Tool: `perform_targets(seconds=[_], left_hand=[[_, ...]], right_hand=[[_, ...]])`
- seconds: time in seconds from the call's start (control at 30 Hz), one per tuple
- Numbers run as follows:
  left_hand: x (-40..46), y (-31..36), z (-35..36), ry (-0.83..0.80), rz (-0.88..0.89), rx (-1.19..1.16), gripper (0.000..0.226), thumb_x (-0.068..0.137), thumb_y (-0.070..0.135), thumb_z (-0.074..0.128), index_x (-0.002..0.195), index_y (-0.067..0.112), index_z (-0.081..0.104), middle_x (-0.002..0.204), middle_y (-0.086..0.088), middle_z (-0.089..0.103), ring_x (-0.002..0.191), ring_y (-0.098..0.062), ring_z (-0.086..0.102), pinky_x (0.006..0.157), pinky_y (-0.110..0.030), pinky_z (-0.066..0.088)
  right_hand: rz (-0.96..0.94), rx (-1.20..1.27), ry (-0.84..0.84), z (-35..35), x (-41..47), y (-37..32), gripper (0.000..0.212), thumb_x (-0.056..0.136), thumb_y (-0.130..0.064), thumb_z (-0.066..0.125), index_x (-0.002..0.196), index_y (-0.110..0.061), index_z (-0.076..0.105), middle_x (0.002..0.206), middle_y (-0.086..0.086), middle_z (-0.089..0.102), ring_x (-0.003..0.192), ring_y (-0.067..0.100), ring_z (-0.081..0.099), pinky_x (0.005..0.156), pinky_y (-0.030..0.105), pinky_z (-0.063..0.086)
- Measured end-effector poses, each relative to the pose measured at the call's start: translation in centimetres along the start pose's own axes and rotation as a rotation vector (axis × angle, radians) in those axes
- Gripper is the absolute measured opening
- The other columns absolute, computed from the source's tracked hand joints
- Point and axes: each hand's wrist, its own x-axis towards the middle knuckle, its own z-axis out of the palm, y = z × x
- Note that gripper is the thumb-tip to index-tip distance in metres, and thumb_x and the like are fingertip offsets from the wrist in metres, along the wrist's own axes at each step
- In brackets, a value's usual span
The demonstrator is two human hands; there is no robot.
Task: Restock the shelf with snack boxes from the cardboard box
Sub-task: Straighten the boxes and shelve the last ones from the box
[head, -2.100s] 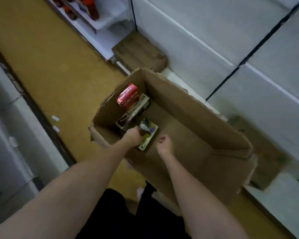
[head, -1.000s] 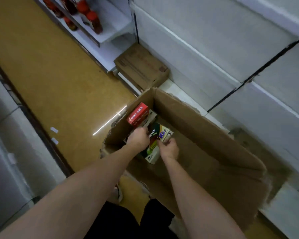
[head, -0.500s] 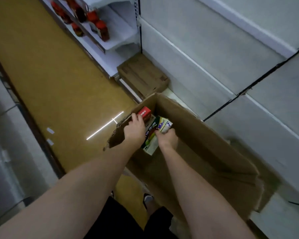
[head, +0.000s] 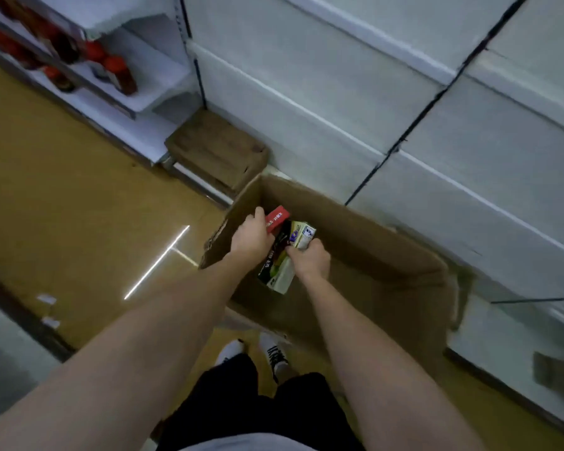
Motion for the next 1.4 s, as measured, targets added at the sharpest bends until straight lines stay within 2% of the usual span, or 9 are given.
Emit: perform_targets(seconds=[0.13,0.33,0.5,0.63,0.8,1.0,1.17,1.33,1.4], left_hand=[[-1.3,3.4,-2.2,-0.062,0.208,-0.065,0.033,0.092,0.021,0.060,0.116,0.015,0.039,0.105,-0.013,0.066,0.094,-0.034,0.067,0.080,-0.047,0.057],[-4.7,11.4,-2.7,-0.209,0.533,-0.095,0.032,0.087,0.027,0.063,0.115,0.012,0.061,0.104,-0.011,0.071,0.099,-0.033,0.067,0.085,-0.043,0.054],[-10.6,20.0,-0.6,-0.378,0.673,-0.016,0.048,0.078,0.027,0.073,0.118,0.011,0.053,0.110,-0.016,0.067,0.103,-0.035,0.064,0.085,-0.041,0.053],[-16.9,27.2,1.9,-0.509,0.768,-0.022,0.048,0.082,0.022,0.074,0.119,0.008,0.047,0.103,-0.010,0.058,0.079,-0.021,0.056,0.059,-0.027,0.046],[-26.4,34.9,6.7,-0.672,0.952,-0.009,0.034,0.076,0.021,0.075,0.108,0.019,0.063,0.099,-0.011,0.072,0.088,-0.029,0.069,0.078,-0.037,0.057],[-40.3,43.3,12.4,-0.795,1.123,-0.005,0.033,0.078,0.017,0.074,0.110,0.019,0.062,0.092,-0.004,0.066,0.077,-0.019,0.064,0.067,-0.031,0.055],[-51.0,48.7,18.1,-0.904,1.213,0.014,0.037,0.078,0.029,0.070,0.107,0.020,0.050,0.099,-0.011,0.065,0.092,-0.033,0.067,0.084,-0.050,0.057],[-61.4,52.4,22.0,-0.907,1.404,0.052,0.040,0.089,0.025,0.065,0.123,0.008,0.053,0.117,-0.015,0.064,0.106,-0.034,0.062,0.093,-0.044,0.052],[-65.0,53.5,23.0,-0.921,1.471,0.075,0.047,0.090,0.021,0.066,0.132,0.008,0.049,0.123,-0.016,0.061,0.113,-0.034,0.059,0.097,-0.040,0.048]], right_hand=[[0.064,0.070,0.148,-4.7,-3.0,0.6,0.036,0.084,-0.041,0.071,0.107,-0.016,0.059,0.108,0.006,0.066,0.098,0.028,0.063,0.073,0.031,0.045],[0.160,0.162,0.359,-12.5,-7.7,4.2,0.044,0.088,-0.047,0.063,0.116,-0.014,0.055,0.116,0.010,0.064,0.106,0.032,0.062,0.082,0.036,0.048],[0.228,0.314,0.591,-19.0,-12.6,9.9,0.044,0.097,-0.044,0.052,0.126,-0.012,0.046,0.121,0.016,0.063,0.111,0.037,0.060,0.082,0.036,0.043],[0.306,0.502,0.787,-23.5,-16.8,15.2,0.044,0.100,-0.042,0.049,0.127,-0.009,0.045,0.122,0.018,0.062,0.113,0.038,0.059,0.090,0.039,0.045],[0.399,0.624,0.919,-29.0,-22.9,23.4,0.051,0.094,-0.037,0.062,0.131,-0.007,0.045,0.126,0.018,0.060,0.115,0.038,0.057,0.087,0.035,0.043],[0.460,0.769,1.035,-35.8,-31.2,34.8,0.063,0.078,-0.023,0.080,0.131,-0.014,0.049,0.122,0.008,0.062,0.111,0.028,0.060,0.092,0.036,0.049],[0.535,0.825,1.195,-40.8,-37.1,44.1,0.046,0.085,-0.021,0.074,0.123,-0.010,0.051,0.117,0.005,0.060,0.102,0.024,0.059,0.090,0.036,0.051],[0.620,0.860,1.359,-43.9,-42.8,51.5,0.037,0.089,-0.017,0.068,0.122,-0.009,0.054,0.109,0.007,0.061,0.091,0.023,0.060,0.079,0.032,0.051],[0.673,0.844,1.411,-44.9,-45.0,53.7,0.038,0.088,-0.016,0.068,0.124,-0.008,0.056,0.113,0.009,0.064,0.094,0.025,0.062,0.082,0.033,0.052]])
